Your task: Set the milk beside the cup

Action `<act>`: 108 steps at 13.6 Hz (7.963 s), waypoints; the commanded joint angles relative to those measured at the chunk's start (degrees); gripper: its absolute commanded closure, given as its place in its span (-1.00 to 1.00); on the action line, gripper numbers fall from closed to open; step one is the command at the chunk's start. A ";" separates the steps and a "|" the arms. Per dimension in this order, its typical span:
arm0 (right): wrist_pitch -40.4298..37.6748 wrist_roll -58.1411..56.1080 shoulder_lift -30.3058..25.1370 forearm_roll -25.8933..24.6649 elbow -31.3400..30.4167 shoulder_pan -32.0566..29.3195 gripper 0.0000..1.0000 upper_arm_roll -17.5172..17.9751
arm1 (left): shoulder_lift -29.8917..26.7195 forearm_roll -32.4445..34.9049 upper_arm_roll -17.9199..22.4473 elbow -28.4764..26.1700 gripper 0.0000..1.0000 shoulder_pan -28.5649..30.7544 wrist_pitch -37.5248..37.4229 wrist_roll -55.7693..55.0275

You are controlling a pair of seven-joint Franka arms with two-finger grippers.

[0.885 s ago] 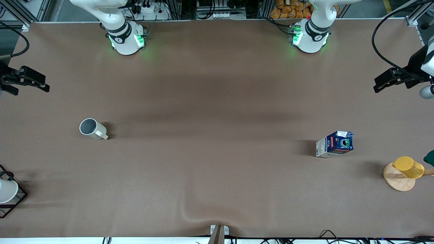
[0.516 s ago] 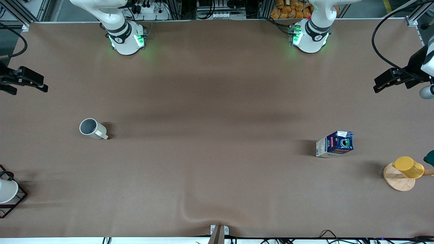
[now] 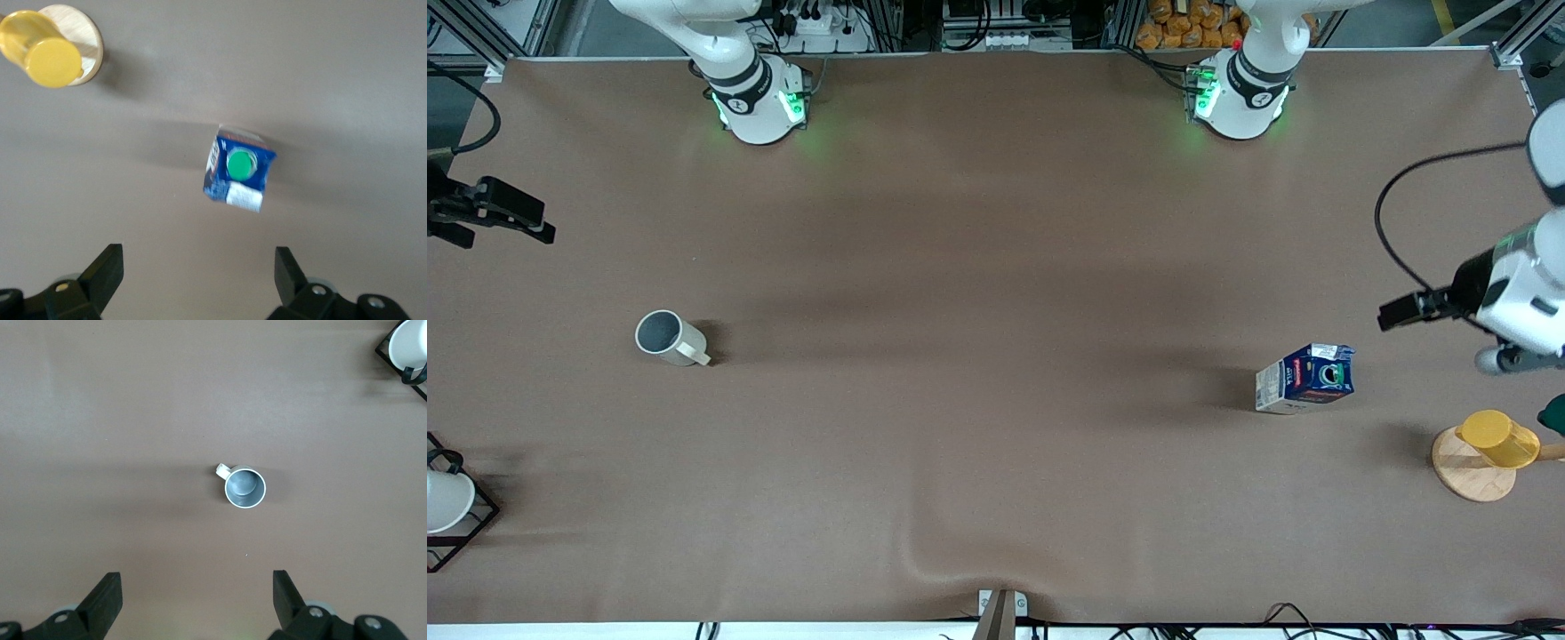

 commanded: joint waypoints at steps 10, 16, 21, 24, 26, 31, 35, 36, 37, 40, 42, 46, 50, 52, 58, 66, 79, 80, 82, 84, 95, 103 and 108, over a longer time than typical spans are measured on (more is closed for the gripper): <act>-0.25 0.61 0.07 0.50 -0.02 -0.33 -1.00 -0.04 | 3.32 -1.04 -0.53 -8.42 -1.00 -0.47 12.89 3.33; -0.25 1.14 0.34 0.50 0.06 -0.33 -1.00 -0.04 | 6.65 -0.78 -0.71 -9.04 -1.00 -1.18 17.03 3.77; -0.34 0.87 0.34 0.42 -0.02 0.20 -1.00 -0.04 | 8.06 -0.78 -0.71 -9.04 -1.00 -1.18 17.38 3.77; -0.86 0.96 0.34 0.42 -0.02 0.20 -1.00 -0.04 | 8.50 -0.78 -0.71 -9.39 -1.00 -1.18 17.30 3.86; -0.95 0.96 0.34 0.42 0.06 0.20 -1.00 -0.04 | 8.50 -0.78 -0.71 -9.83 -1.00 -1.44 17.12 4.12; -1.04 0.96 0.43 0.42 -0.02 0.11 -1.00 -0.04 | 8.50 -0.78 -0.71 -9.92 -1.00 -1.53 16.06 4.91; -1.04 0.96 0.43 0.42 -0.02 0.11 -1.00 -0.04 | 8.59 -0.78 -0.71 -9.83 -0.66 -1.62 16.06 4.82; -1.04 0.96 0.43 0.42 -0.02 0.11 -1.00 -0.04 | 8.59 -0.78 -0.71 -9.83 -0.46 -1.70 16.06 4.74; -1.04 0.96 0.43 0.42 -0.02 0.02 -1.00 -0.04 | 8.59 -0.78 -0.71 -9.83 -0.27 -1.71 16.06 4.82; -1.04 0.78 0.43 0.42 -0.02 -0.07 -1.00 -0.04 | 8.59 -0.78 -0.79 -9.57 0.00 -1.71 16.06 4.65; -1.04 0.78 0.43 0.42 -0.02 -0.07 -1.00 -0.04 | 8.42 -0.87 -0.80 -9.13 0.00 -2.32 16.06 4.39; -1.04 0.52 0.51 0.42 -0.02 -0.24 -1.00 -0.04 | 6.57 -1.75 -3.42 -6.86 0.00 -4.87 10.90 3.16; -1.04 0.26 1.12 0.42 -0.02 -0.77 -1.00 -0.04 | 6.57 -1.75 -14.13 -3.15 0.00 -5.48 7.28 -9.73; -1.04 0.26 1.13 0.42 -0.02 -1.12 -1.00 -0.04 | 6.75 -1.57 -18.36 -3.15 0.00 -7.23 7.28 -20.08; -1.04 0.34 1.30 0.42 -0.20 -0.86 -1.00 -0.04 | 11.04 -0.87 -19.61 -0.88 -0.03 -22.86 8.33 -41.21; 17.22 0.26 -3.18 0.50 -23.21 2.40 -1.00 0.31 | 16.41 0.28 -18.90 2.30 -0.10 -33.78 11.93 -50.09; 53.87 -11.68 12.09 -3.61 -44.32 -0.76 -1.00 -0.22 | 13.00 2.47 -18.64 2.91 -0.10 -31.86 11.15 -50.28; 55.63 -12.04 13.16 -4.58 -44.32 -1.12 -1.00 -0.13 | 12.03 2.65 -18.64 2.74 -0.10 -30.46 10.79 -50.20; 56.09 -12.14 14.48 -6.61 -43.27 -1.12 -0.91 -0.13 | 9.92 2.74 -18.72 2.74 -0.10 -27.39 9.21 -50.02; 56.00 -12.22 14.75 -7.05 -43.09 -1.38 -0.26 -0.13 | 8.34 2.91 -18.72 2.74 -0.11 -24.22 7.55 -49.93; 37.94 -13.98 13.00 -2.68 -33.19 0.10 1.00 1.70 | 6.75 6.34 -18.73 2.48 -0.17 -6.64 5.79 -35.45; 35.34 20.86 16.23 3.92 -21.40 28.90 1.00 2.07 | 6.40 6.34 -18.82 2.47 -0.18 -6.19 3.50 -33.77; 39.45 32.22 25.62 6.75 -12.97 40.00 1.00 1.63 | 6.40 6.34 -18.73 2.56 -0.18 -4.43 3.41 -29.81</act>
